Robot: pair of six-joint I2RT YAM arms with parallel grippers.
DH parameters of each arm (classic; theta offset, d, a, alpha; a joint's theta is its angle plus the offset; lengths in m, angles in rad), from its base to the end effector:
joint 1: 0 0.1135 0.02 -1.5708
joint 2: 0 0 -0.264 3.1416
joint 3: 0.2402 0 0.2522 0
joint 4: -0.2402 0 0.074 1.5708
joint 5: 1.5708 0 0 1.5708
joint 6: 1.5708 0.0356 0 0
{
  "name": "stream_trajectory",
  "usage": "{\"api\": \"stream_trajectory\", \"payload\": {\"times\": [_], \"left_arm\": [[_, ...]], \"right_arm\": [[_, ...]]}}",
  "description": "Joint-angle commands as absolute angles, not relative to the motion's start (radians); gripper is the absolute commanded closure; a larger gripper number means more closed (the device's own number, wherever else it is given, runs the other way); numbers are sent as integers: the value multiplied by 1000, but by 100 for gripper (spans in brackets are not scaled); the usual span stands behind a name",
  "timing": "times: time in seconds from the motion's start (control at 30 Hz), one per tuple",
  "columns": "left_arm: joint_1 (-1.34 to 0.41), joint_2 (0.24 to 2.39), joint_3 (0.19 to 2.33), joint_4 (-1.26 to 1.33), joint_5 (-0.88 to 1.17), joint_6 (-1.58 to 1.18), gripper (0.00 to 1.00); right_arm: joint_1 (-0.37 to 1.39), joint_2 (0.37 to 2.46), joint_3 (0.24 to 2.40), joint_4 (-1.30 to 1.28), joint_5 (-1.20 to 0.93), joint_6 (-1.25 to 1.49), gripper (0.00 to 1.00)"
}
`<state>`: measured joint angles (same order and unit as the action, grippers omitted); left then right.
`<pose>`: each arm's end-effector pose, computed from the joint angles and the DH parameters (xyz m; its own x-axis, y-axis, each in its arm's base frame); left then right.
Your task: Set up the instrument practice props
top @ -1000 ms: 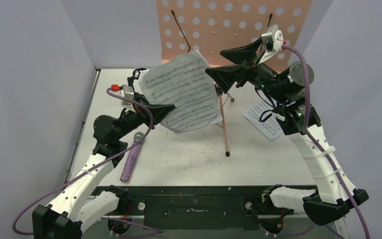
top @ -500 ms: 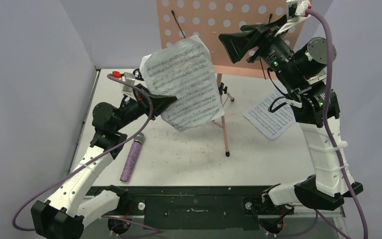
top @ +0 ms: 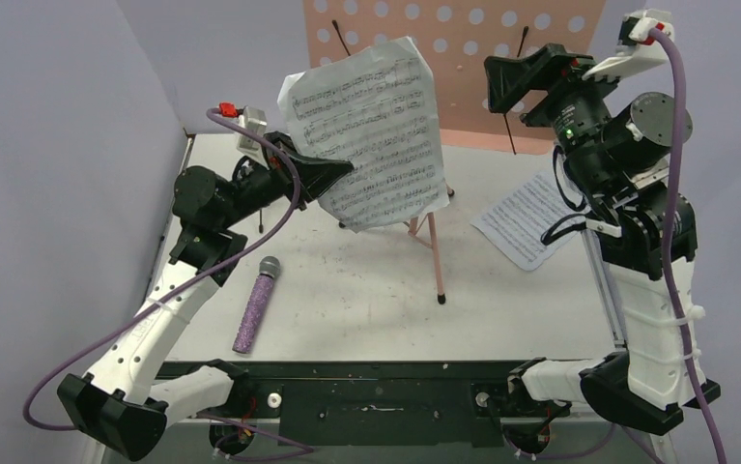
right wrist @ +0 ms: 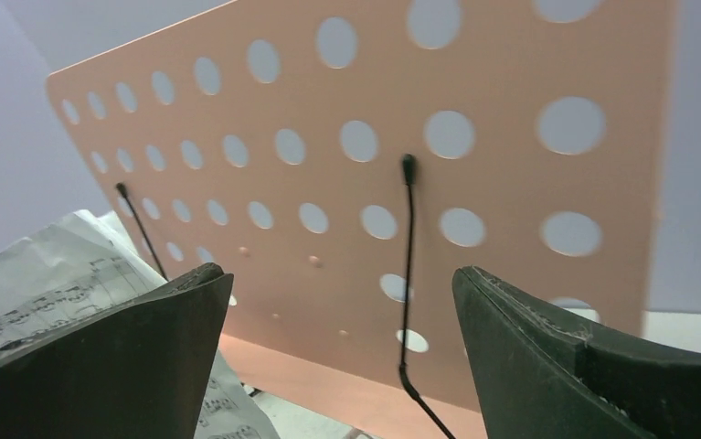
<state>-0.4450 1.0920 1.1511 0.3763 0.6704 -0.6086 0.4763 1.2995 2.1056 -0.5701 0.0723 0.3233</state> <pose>0.1997 -0.1197 0.4652 -0.1712 -0.4147 -0.8937 0.9116 0.2775 -0.3034 0.1629 0.0812 0.6117 0.0716 0.3935 -0.9165 -0.4404 0.8369 0.3249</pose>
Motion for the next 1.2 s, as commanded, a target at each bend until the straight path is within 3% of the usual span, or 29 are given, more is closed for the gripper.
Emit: {"api": "stream_trajectory", "payload": {"times": [0.0,0.3,1.17], "left_arm": [[-458,1121,1259,365,662,-564,100],[-464,1194,1370,408,655,-532,100],[-493,1232,1505,386,550,-533,100]], "right_arm": [[469,1236,2102,-646,261,322,6],[470,1199,2031,-703,294,358,28],[471,1310,2031,-657,241,414,48]]}}
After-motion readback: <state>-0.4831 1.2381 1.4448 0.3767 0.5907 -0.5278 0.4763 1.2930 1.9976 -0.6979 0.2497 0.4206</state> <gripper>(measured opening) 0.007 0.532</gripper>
